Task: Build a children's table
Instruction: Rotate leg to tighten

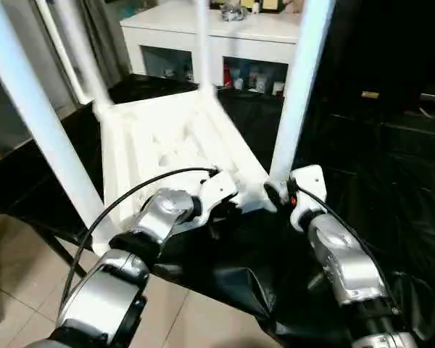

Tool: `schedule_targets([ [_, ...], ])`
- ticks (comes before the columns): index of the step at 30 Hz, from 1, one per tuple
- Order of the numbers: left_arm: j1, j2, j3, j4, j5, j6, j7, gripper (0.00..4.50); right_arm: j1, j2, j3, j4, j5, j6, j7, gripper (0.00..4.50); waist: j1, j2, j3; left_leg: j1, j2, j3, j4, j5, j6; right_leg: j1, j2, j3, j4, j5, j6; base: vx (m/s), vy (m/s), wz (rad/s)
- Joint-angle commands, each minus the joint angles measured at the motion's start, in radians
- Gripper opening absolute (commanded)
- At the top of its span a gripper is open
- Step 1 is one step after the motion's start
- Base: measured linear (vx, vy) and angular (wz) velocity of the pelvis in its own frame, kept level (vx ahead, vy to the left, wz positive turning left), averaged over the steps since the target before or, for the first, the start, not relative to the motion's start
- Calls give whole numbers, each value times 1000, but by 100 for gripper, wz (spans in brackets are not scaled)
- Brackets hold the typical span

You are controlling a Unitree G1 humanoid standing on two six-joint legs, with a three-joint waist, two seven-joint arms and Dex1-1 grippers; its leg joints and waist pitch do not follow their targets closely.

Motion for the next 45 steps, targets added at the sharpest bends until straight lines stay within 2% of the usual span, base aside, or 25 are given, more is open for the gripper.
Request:
schedule_targets([
  [1, 6, -24, 12, 11, -26, -18, 9, 0, 12, 35, 63, 19, 36, 15, 84, 317, -2, -23, -34, 2, 14, -15, -81, -332, 23, 19, -34, 20, -89, -406, -133, 0, 0, 0],
  [5, 20, 6, 6, 0, -26, -32, -39, 0, 8, -22, 58, -7, 42, 4, 162, 354, -3, -24, -36, -1, 15, -14, -79, -320, 36, 26, -36, 21, -85, -376, -153, 0, 0, 0],
  [6, 35, 24, 6, -11, -40, -64, -94, 0, 9, -98, 91, -30, 24, -11, 257, 367, -1, -27, -36, 0, 16, -13, -78, -314, 39, 27, -37, 20, -86, -373, -154, 0, 0, 0],
  [7, 35, 25, 6, -12, -40, -65, -96, 0, 9, -101, 92, -31, 24, -11, 260, 367, -1, -26, -38, -2, 16, -12, -76, -299, 46, 30, -37, 22, -82, -347, -162, 0, 0, 0],
  [8, 44, 35, 6, -20, -48, -85, -125, 0, 12, -138, 103, -44, 22, -17, 308, 367, 0, -27, -38, -2, 17, -11, -75, -292, 49, 30, -37, 22, -81, -336, -166, 0, 0, 0],
  [9, 56, 49, 9, -32, -60, -83, -160, 0, 21, -186, 111, -72, 35, -17, 379, 367, 3, -30, -38, -5, 18, -11, -73, -276, 57, 36, -37, 21, -79, -330, -170, 0, 0, 0],
  [10, 68, 66, 6, -45, -65, -94, -199, 0, 32, -232, 124, -98, 38, -32, 442, 367, 3, -30, -39, -7, 17, -10, -72, -266, 64, 35, -37, 23, -77, -320, -173, 0, 0, 0],
  [11, 77, 79, 2, -57, -69, -106, -232, 0, 40, -266, 134, -116, 39, -47, 490, 367, 7, -38, -39, -7, 19, -8, -70, -251, 76, 35, -38, 23, -76, -310, -175, 0, 0, 0],
  [13, 86, 99, -1, -71, -72, -101, -265, 0, 50, -307, 140, -135, 48, -58, 552, 367, 16, -35, -43, -3, 22, -5, -66, -216, 90, 35, -41, 25, -71, -265, -190, 0, 0, 0],
  [14, 90, 110, -1, -78, -72, -93, -278, 0, 53, -323, 138, -139, 54, -58, 578, 367, 15, -33, -43, -6, 22, -4, -64, -199, 97, 36, -40, 24, -67, -241, -203, 0, 0, 0],
  [15, 101, 125, 1, -101, -86, -97, -319, 0, 51, -333, 124, -133, 72, -62, 602, 367, 15, -44, -44, -10, 22, -4, -62, -173, 102, 38, -39, 22, -62, -218, -210, 0, 0, 0],
  [17, 116, 141, 7, -134, -113, -91, -374, 0, 44, -339, 111, -124, 96, -60, 626, 367, 16, -37, -46, -10, 24, -4, -62, -151, 109, 38, -39, 21, -56, -187, -225, 0, 0, 0],
  [18, 131, 156, 9, -169, -139, -88, -430, 0, 38, -344, 113, -115, 104, -61, 647, 367, 16, -39, -48, -10, 24, -4, -61, -141, 112, 39, -38, 20, -52, -167, -232, 0, 0, 0],
  [19, 134, 159, 9, -177, -144, -87, -442, 0, 37, -346, 115, -114, 105, -61, 652, 367, 17, -37, -52, -12, 25, -4, -58, -111, 120, 40, -36, 20, -44, -112, -247, 0, 0, 0],
  [21, 149, 177, 4, -218, -160, -71, -483, 0, 26, -354, 135, -102, 99, -59, 678, 367, 22, -41, -56, -12, 26, 1, -49, -60, 149, 36, -32, 20, -28, 8, -279, 27, 8, 0],
  [22, 150, 178, 4, -219, -158, -72, -483, 0, 25, -354, 136, -99, 98, -60, 677, 367, 23, -38, -55, -12, 26, 2, -47, -58, 155, 33, -32, 20, -27, 18, -283, 0, 0, 0],
  [23, 151, 184, -2, -225, -149, -75, -480, 0, 17, -352, 141, -82, 86, -67, 671, 367, 27, -42, -53, -12, 26, 5, -44, -63, 162, 30, -32, 20, -26, 16, -286, 0, 0, 0],
  [25, 155, 187, -3, -233, -148, -69, -479, 0, 10, -343, 139, -63, 85, -72, 676, 367, 33, -42, -49, -11, 27, 5, -46, -101, 147, 27, -35, 21, -31, -51, -275, 0, 0, 0],
  [27, 158, 187, -3, -239, -150, -65, -475, 0, 4, -331, 135, -48, 88, -76, 676, 367, 32, -44, -45, -11, 27, 3, -51, -145, 112, 27, -37, 23, -37, -128, -255, 0, 0, 0],
  [30, 163, 187, -3, -252, -154, -52, -480, 0, -4, -319, 128, -40, 101, -72, 678, 343, 30, -50, -43, -10, 27, 2, -53, -164, 92, 27, -37, 25, -40, -155, -241, 0, 0, 0],
  [32, 164, 185, -1, -260, -153, -47, -481, 0, -8, -314, 121, -36, 116, -67, 683, 343, 31, -50, -44, -11, 26, 2, -52, -153, 91, 28, -36, 26, -38, -140, -237, 0, 0, 0],
  [34, 166, 185, 1, -265, -156, -38, -488, 0, -10, -313, 117, -36, 127, -62, 686, 312, 32, -49, -44, -12, 25, 2, -51, -135, 98, 30, -36, 26, -35, -111, -241, 0, 0, 0],
  [38, 167, 189, -4, -264, -154, -38, -492, 0, -10, -316, 115, -27, 128, -70, 690, 282, 32, -48, -47, -13, 23, 3, -47, -109, 110, 32, -34, 25, -30, -67, -251, 0, 0, 0],
  [42, 170, 195, -7, -267, -149, -33, -487, 0, 2, -302, 103, -28, 135, -70, 675, 272, 33, -46, -47, -12, 23, 4, -47, -113, 111, 31, -34, 25, -30, -72, -256, 0, 0, 0],
  [45, 169, 186, -6, -257, -125, -33, -426, 0, 7, -270, 91, -2, 120, -85, 603, 270, 29, -46, -46, -13, 23, 3, -48, -123, 102, 30, -34, 25, -32, -86, -254, 0, 0, 0],
])
